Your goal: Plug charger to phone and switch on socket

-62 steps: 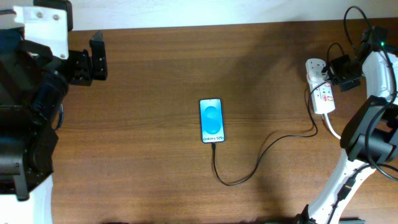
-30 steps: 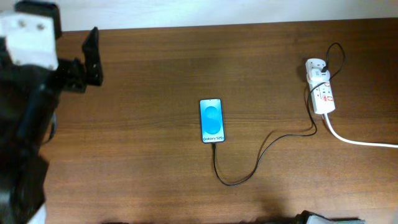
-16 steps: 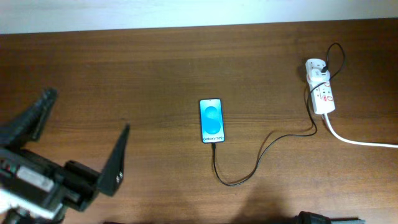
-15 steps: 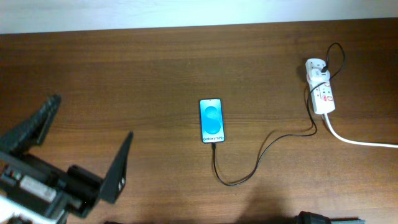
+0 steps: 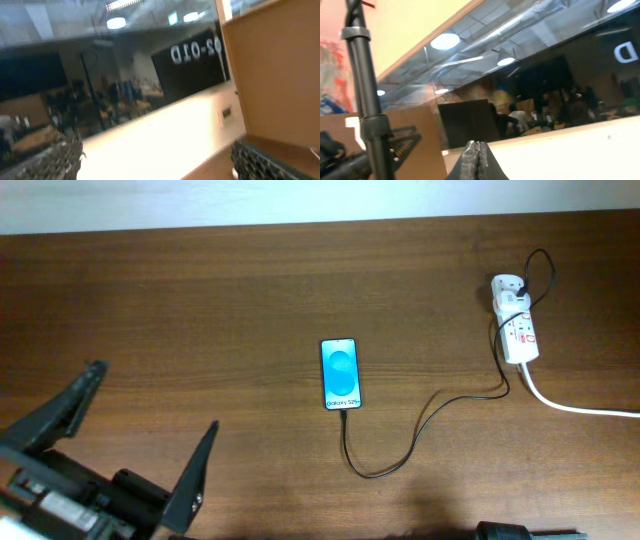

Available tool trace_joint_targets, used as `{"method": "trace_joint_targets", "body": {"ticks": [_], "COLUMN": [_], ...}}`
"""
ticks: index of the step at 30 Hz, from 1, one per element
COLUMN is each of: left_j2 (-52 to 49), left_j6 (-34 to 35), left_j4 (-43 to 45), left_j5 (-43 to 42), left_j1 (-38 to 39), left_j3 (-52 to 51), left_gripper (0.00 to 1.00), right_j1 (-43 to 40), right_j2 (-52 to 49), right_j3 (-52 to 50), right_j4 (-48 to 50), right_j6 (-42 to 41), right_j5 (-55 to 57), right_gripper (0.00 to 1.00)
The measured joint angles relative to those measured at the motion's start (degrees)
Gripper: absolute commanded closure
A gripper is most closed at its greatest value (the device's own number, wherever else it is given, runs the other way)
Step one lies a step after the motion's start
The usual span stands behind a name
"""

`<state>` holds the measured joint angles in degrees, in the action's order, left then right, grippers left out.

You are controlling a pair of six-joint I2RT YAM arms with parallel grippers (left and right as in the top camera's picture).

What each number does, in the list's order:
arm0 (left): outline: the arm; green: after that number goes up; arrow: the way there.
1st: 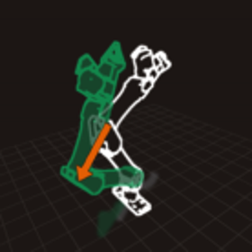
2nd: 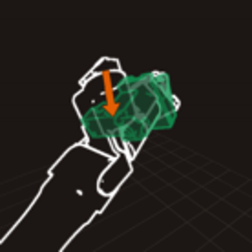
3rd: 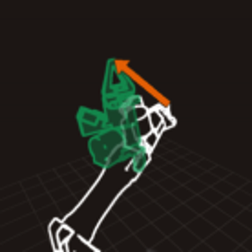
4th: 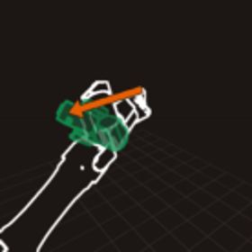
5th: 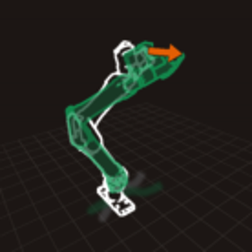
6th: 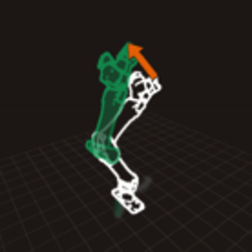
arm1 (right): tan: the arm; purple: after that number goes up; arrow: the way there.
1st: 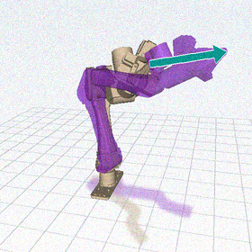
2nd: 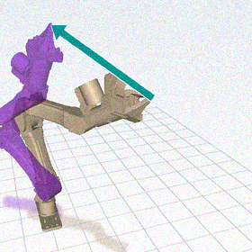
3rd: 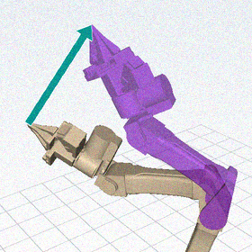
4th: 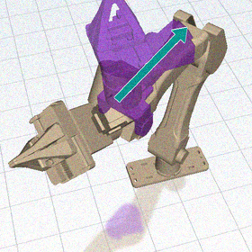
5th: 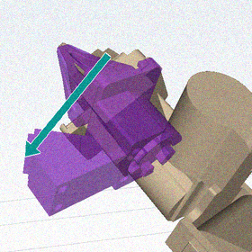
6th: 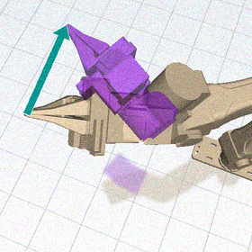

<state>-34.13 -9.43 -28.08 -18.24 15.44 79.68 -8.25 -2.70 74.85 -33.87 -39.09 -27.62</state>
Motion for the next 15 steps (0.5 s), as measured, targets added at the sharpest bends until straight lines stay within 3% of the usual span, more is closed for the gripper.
{"method": "trace_joint_targets", "body": {"ticks": [4,5,7,9,11,15], "left_j2": [-0.02,-0.11,-0.11,-0.17,0.02,0.02], "left_j6": [0.0,0.04,0.0,-0.02,-0.02,0.0], "left_j4": [-21.77,-25.62,-39.78,-55.36,-67.36,-68.57], "left_j5": [0.0,-0.02,-0.04,0.04,0.02,0.04], "left_j1": [0.0,-0.02,-0.02,-0.02,-0.02,-0.02], "left_j3": [-0.31,-0.26,-0.2,-0.17,-0.5,-0.5], "left_gripper": [0.01,0.01,0.01,0.01,0.01,0.0], "right_j1": [5.51,6.62,9.84,11.04,11.02,10.34], "right_j2": [1.86,1.86,1.9,2.01,2.12,2.12], "right_j3": [-2.62,-2.71,-3.06,-5.18,-9.99,-19.21], "right_j4": [0.09,0.09,0.28,0.92,4.35,10.62], "right_j6": [0.22,0.9,3.54,5.09,5.79,6.05], "right_j5": [1.84,2.27,3.87,5.99,9.9,16.92], "right_gripper": [0.75,0.65,0.27,0.0,0.01,0.01]}}
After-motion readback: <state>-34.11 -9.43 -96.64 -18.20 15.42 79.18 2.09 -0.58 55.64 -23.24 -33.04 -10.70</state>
